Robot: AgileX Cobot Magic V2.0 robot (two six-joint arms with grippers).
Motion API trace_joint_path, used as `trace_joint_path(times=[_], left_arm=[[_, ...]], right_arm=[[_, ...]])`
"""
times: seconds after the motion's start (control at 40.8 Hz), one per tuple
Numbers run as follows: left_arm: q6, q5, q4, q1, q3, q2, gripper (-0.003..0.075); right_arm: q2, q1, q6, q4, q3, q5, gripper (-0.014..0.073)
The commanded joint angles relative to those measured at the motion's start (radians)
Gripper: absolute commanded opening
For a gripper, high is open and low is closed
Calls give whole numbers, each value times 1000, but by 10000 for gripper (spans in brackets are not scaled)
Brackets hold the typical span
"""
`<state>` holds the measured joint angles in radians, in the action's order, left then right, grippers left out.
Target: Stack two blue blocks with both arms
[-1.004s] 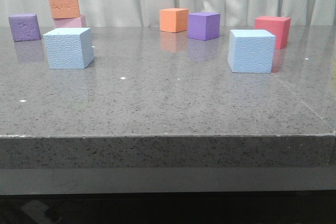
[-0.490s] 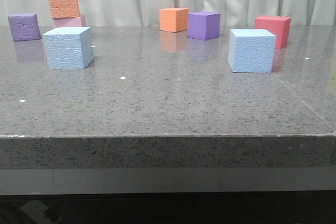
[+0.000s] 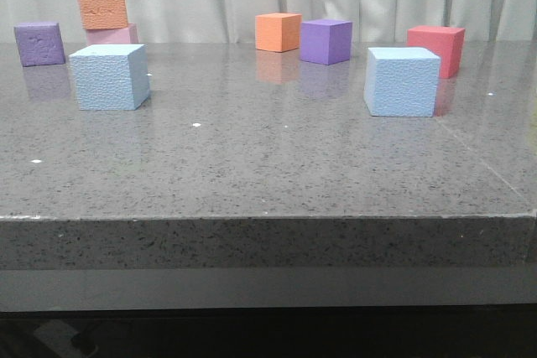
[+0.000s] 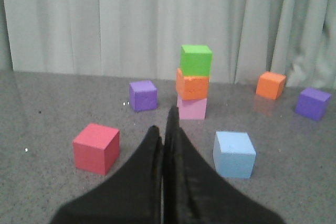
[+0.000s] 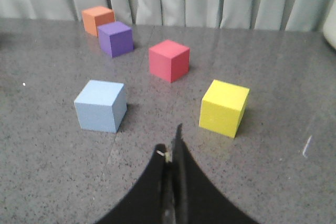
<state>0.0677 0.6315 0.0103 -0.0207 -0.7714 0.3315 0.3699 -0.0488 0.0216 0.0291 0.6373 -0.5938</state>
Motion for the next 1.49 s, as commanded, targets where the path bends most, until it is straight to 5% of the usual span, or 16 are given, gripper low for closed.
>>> trace_joint_path(times=[0.0, 0.71, 0.808, 0.881, 1.004, 1.126, 1.469], left_arm=[[7, -63, -1, 4, -33, 60, -20], [7, -89, -18, -15, -15, 132, -20], [11, -96, -18, -40, -15, 132, -7], [11, -96, -10, -63, -15, 132, 66], [11, -94, 12, -101, -15, 132, 361], [11, -73, 28, -132, -15, 132, 599], [11, -73, -10, -131, -15, 132, 599]], right_arm=[[65, 0, -3, -13, 35, 55, -119], [132, 0, -3, 12, 34, 64, -118], [132, 0, -3, 12, 34, 65, -64], [132, 0, -3, 12, 34, 79, 76], [132, 0, -3, 12, 34, 100, 352], [132, 0, -3, 12, 34, 97, 449], [132, 0, -3, 12, 34, 97, 447]])
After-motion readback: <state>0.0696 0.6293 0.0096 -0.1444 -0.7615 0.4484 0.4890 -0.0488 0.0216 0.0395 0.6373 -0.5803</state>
